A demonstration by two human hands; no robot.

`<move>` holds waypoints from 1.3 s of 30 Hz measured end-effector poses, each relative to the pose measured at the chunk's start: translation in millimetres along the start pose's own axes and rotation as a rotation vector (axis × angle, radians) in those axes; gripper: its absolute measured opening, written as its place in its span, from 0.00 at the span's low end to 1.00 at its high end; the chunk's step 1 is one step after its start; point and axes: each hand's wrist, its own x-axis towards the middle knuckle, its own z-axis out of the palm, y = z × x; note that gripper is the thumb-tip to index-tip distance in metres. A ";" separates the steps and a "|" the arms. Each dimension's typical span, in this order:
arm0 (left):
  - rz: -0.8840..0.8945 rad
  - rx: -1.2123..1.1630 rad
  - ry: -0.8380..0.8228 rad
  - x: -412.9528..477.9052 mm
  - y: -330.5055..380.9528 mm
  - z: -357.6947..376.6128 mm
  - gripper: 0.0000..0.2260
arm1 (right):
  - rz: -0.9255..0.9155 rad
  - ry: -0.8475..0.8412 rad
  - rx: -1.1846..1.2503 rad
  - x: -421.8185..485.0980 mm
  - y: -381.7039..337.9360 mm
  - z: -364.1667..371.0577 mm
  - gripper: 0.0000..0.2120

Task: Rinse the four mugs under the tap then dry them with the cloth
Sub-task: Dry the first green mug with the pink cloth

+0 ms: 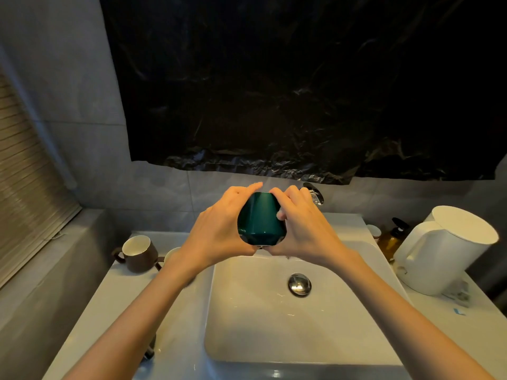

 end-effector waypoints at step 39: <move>-0.119 -0.459 0.135 -12.0 -7.5 -0.4 0.32 | 0.119 0.236 0.593 -9.0 -8.8 -13.7 0.15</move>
